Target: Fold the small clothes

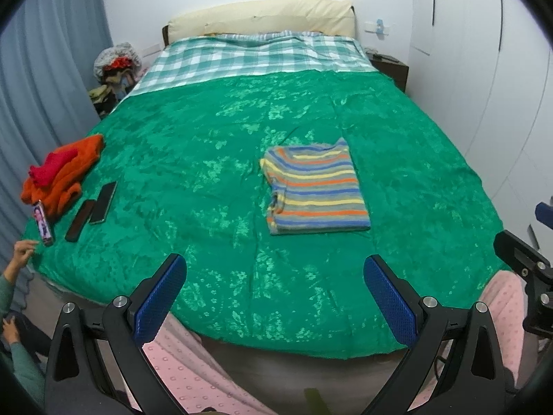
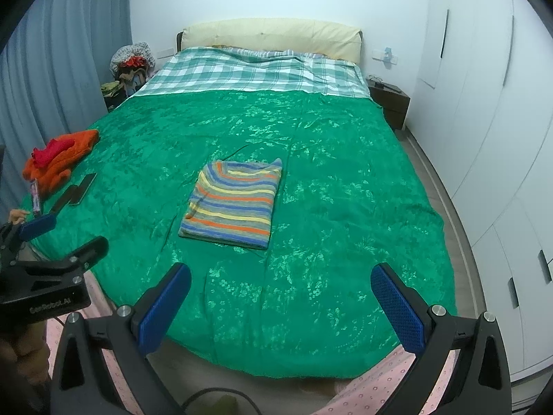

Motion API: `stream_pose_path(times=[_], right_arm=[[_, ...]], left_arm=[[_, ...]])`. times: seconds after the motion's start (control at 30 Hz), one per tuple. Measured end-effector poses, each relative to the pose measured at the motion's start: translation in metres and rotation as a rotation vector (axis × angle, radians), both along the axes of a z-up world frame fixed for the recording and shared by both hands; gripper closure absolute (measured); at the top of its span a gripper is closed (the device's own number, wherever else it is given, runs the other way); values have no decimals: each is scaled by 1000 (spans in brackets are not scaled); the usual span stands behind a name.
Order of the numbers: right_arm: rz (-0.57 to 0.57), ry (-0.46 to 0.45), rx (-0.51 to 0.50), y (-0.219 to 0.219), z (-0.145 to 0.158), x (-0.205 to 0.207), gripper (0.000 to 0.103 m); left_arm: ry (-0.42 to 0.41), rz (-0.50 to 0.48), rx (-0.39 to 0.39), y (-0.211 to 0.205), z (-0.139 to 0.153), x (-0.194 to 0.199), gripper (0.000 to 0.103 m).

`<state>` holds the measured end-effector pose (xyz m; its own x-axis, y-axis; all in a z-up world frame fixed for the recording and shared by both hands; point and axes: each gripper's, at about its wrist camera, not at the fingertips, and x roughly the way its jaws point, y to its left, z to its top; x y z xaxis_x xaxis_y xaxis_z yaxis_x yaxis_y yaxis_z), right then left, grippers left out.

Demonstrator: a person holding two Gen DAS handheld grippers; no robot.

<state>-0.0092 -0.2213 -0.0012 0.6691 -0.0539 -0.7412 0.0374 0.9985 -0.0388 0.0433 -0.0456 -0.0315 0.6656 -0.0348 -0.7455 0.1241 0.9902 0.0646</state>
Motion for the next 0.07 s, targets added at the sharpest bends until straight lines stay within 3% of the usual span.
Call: stream_pose_path(times=[0.07], right_arm=[[0, 1, 2, -1, 0, 0, 1]], left_arm=[[-12, 1, 12, -1, 2, -1, 0]])
